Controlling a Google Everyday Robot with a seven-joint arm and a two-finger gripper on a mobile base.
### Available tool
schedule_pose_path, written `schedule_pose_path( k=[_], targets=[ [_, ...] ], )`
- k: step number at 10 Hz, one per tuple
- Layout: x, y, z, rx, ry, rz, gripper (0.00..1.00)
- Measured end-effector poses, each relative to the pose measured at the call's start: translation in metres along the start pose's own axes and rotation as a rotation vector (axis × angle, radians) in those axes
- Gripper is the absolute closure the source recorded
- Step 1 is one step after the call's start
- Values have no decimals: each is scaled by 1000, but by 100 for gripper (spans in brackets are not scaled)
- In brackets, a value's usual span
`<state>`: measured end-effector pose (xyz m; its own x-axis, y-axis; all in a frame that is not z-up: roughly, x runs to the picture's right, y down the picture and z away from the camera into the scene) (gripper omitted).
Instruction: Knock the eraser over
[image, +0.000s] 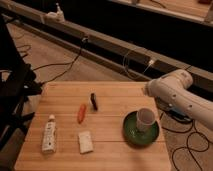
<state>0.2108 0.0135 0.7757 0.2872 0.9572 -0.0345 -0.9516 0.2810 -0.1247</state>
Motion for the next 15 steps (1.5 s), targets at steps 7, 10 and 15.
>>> schedule_pose_path(
  k=[7,10,15],
  targets=[
    [2,108,50,-185,12,-95,100],
    [6,105,53,-186,27,-77,100],
    [2,134,115,-280,64,50,100]
  ],
)
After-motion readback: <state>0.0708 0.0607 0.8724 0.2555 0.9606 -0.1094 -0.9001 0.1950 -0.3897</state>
